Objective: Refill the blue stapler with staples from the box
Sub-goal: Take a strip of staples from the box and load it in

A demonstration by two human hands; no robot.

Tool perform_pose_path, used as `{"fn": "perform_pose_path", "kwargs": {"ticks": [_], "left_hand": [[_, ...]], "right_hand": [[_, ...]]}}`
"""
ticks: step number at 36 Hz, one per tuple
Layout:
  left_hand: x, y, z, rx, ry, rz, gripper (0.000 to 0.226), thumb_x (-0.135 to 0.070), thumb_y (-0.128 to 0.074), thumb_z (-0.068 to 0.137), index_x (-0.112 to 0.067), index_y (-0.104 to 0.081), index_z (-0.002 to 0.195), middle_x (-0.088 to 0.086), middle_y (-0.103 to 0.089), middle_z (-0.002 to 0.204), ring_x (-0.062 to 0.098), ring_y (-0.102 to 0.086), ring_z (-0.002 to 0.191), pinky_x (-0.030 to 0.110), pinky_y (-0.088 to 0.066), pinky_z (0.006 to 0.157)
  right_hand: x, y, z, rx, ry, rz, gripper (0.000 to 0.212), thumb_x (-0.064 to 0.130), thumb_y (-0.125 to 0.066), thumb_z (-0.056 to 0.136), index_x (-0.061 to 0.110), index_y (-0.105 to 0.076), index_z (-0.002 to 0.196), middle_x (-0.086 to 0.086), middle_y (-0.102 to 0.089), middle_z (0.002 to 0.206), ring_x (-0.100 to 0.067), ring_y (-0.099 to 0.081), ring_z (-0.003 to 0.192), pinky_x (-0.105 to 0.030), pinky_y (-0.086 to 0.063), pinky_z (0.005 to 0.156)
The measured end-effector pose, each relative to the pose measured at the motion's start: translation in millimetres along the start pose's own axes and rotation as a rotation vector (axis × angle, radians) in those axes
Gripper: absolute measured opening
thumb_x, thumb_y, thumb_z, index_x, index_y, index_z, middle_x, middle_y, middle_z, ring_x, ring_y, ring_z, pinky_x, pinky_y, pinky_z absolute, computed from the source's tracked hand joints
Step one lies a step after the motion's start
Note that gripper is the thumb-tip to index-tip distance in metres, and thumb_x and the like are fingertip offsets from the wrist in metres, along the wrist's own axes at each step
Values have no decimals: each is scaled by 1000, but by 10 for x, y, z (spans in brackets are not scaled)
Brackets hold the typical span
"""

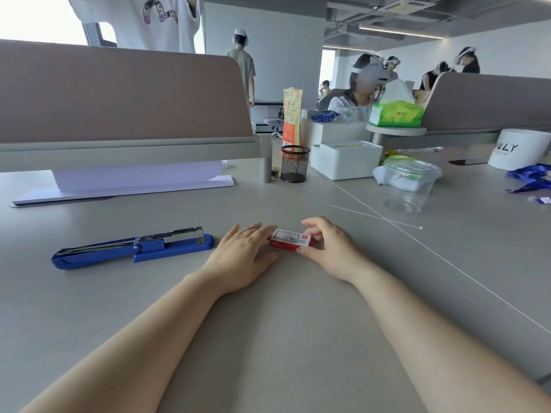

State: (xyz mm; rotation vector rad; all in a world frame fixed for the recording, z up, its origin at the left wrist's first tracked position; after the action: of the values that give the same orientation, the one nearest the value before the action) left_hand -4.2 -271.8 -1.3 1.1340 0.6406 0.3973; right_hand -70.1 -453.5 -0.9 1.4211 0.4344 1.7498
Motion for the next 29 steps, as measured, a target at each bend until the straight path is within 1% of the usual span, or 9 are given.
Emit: {"fn": "perform_pose_path", "kwargs": {"ticks": [3,6,8,11,15,19,22,25,29], "left_hand": [[33,-3,2,-5,5,-63,55,-44,-47,89,-30,-29,139,-3,-44,144,11,-26,139,37,-11,117],[60,-9,3,-14,11,-101,52,-43,-49,88,-33,-32,136,-6,-48,140,12,-36,133,39,-15,116],[61,-11,-1,-17,19,-101,50,-44,-49,87,-32,-34,134,-7,-49,138,13,-40,131,40,-17,116],[45,-7,-4,-50,28,-45,47,-45,-50,87,-30,-41,131,-1,-50,135,20,-42,127,38,-24,112],[50,1,-6,-98,45,-32,48,-48,-52,85,-31,-44,129,0,-48,132,23,-43,123,37,-30,107],[61,-5,-3,-95,58,-38,53,-50,-51,85,-30,-42,132,-2,-45,139,21,-39,129,37,-28,110],[45,-2,0,-93,47,-33,55,-50,-50,85,-29,-39,135,-4,-44,142,18,-35,132,35,-24,112],[27,4,-3,-78,46,-26,58,-53,-50,84,-29,-37,136,-4,-42,144,17,-33,135,35,-21,113],[18,11,1,-61,39,-20,53,-53,-51,84,-28,-44,131,-1,-53,134,20,-42,126,33,-26,107]], "right_hand": [[17,-2,10,18,4,39,54,20,-71,76,19,-47,125,-3,-64,115,-12,-54,99,-23,-37,85],[17,-2,14,32,-4,68,56,19,-72,76,20,-47,125,-1,-64,114,-10,-53,98,-22,-36,85],[12,0,15,45,-11,95,57,18,-73,75,20,-46,126,0,-63,112,-10,-54,98,-22,-39,87],[-1,7,19,81,-17,160,62,15,-75,72,20,-45,126,1,-62,112,-13,-57,100,-30,-44,96],[-12,35,29,91,-14,157,64,15,-77,71,19,-45,127,2,-60,109,-12,-57,97,-27,-43,94],[-42,53,35,66,-20,109,63,21,-79,68,21,-48,123,4,-64,98,-15,-58,99,-28,-43,92],[-40,71,23,73,-17,118,58,20,-78,69,23,-50,119,4,-66,99,-15,-59,101,-28,-41,90],[-8,51,-1,111,-2,147,55,18,-77,70,25,-50,118,7,-67,100,-15,-58,106,-29,-39,94],[19,39,-9,132,10,147,55,18,-78,70,25,-52,118,9,-68,102,-16,-59,106,-32,-40,96]]}}
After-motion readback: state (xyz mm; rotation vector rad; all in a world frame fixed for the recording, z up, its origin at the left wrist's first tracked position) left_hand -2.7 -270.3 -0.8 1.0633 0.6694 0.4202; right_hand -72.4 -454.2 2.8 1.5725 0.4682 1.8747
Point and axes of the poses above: each hand's wrist, its own z-axis towards the middle knuckle, its own y-axis out of the back of the hand, x = y × z, the point moved 2 cm from there along z, towards the middle knuckle
